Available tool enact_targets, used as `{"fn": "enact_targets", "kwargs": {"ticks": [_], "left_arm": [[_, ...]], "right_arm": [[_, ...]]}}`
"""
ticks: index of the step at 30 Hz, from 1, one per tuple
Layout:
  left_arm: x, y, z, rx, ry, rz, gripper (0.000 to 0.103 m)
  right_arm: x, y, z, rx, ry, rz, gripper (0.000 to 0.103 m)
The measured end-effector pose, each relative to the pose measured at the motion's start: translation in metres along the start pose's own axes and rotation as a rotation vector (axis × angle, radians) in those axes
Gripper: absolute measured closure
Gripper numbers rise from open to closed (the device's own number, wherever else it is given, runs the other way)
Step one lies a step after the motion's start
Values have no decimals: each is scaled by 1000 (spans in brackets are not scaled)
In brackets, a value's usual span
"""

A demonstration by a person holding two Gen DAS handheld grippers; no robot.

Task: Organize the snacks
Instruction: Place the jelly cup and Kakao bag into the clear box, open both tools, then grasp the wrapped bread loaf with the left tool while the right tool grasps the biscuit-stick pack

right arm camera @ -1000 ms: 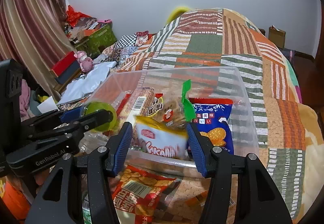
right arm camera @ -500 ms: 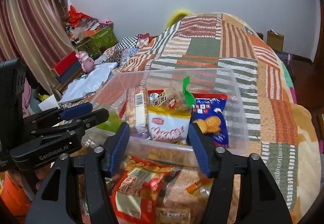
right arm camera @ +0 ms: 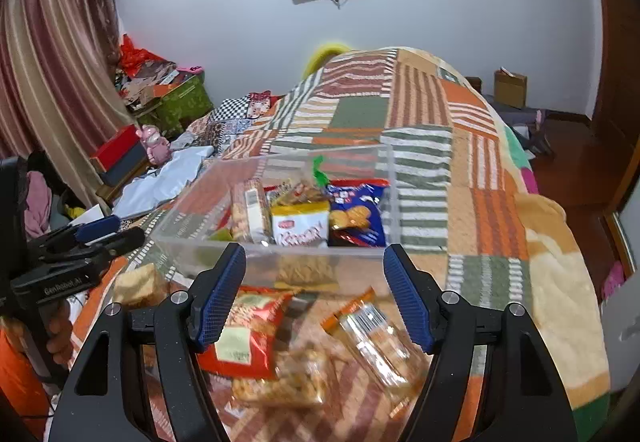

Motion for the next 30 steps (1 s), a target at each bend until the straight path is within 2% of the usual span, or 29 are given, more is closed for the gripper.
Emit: {"fn": "enact_targets", "kwargs": {"ticks": [5,11,17,19,23,25,30], "left_arm": [[-17,-29,6,22,-56,-59,32],[-41,-47,21,56,-113,-52,32],[-66,-50,41,44,-181,-33,31],[-70,-49,42,62,-165,-16,27],[-71,-38,42,38,-154,11,13],[-71,-33,45,45,-152,36,10],[-72,-36,57,116,-155,62,9]], "right_arm": [[-13,7,-6,-32,-11,0,34],[-32,22,-5,-56,-51,12,34],[-56,39,4,-88,-121,13,34],[-64,44,7,-89,-145,20,34],[-76,48,16,-79,-187,32,34],[-81,48,19,-83,-204,23,34],[-82,51,24,-73,-213,38,34]]}}
Point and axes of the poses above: each gripper's, at about its wrist camera, not at the fingertips, and z roughly the way its jaws point, y to its right, x to its top, the point moved 7 cm from there along z, roughly the way its jaws point, and after that the axes turned 9 degrees about x, right-handed, at the moved point
